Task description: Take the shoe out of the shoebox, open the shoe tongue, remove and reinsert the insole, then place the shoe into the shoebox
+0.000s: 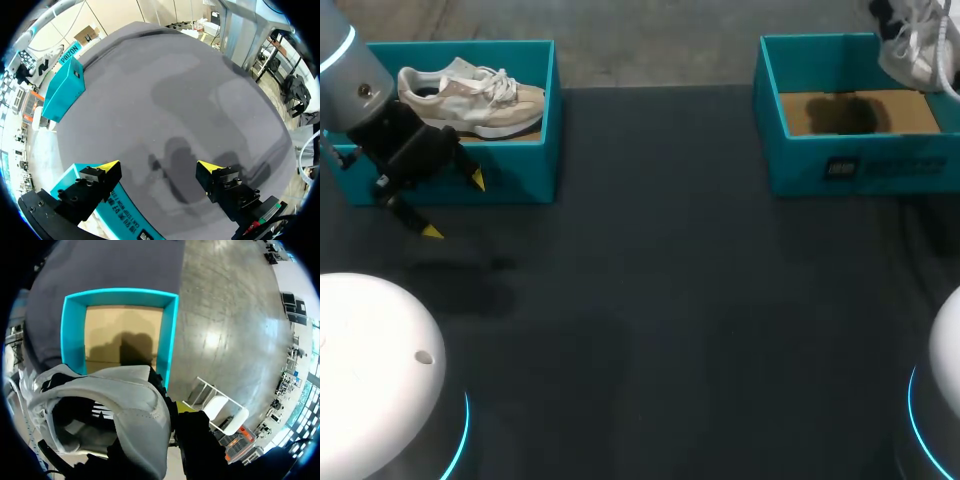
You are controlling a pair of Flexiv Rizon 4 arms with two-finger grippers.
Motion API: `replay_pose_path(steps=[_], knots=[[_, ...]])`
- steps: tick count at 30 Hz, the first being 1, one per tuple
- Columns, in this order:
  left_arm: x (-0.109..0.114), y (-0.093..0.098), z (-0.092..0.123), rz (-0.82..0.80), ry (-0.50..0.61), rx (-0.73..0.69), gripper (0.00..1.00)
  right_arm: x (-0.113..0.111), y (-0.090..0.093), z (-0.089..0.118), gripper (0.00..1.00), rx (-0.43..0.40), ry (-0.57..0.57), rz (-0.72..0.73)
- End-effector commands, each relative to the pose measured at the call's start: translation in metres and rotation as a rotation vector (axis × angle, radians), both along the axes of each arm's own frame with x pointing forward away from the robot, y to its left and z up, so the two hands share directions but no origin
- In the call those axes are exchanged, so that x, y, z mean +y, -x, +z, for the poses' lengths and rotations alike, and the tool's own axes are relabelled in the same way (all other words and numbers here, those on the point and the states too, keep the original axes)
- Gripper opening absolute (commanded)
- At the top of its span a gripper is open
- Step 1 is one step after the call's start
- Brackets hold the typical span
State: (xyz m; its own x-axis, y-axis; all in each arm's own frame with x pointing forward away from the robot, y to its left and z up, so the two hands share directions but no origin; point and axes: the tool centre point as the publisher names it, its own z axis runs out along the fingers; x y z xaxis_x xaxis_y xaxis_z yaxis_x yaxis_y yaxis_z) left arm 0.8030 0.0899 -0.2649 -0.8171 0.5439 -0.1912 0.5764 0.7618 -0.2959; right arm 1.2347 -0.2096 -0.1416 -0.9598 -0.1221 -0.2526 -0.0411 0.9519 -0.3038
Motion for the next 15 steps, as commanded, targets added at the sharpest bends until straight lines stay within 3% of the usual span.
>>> replay_pose_path(steps=[1,9,15], knots=[[0.000,0.000,0.001,0.000,-0.004,0.002,1.00,-0.002,-0.004,-0.002,0.00,0.007,0.001,0.002],[0.000,0.000,0.001,0.000,-0.004,0.002,1.00,-0.014,0.002,-0.014,0.00,0.023,0.003,-0.076],[0.000,0.000,0.001,0.000,-0.004,0.002,1.00,-0.030,0.015,-0.023,0.00,0.029,-0.008,-0.347]])
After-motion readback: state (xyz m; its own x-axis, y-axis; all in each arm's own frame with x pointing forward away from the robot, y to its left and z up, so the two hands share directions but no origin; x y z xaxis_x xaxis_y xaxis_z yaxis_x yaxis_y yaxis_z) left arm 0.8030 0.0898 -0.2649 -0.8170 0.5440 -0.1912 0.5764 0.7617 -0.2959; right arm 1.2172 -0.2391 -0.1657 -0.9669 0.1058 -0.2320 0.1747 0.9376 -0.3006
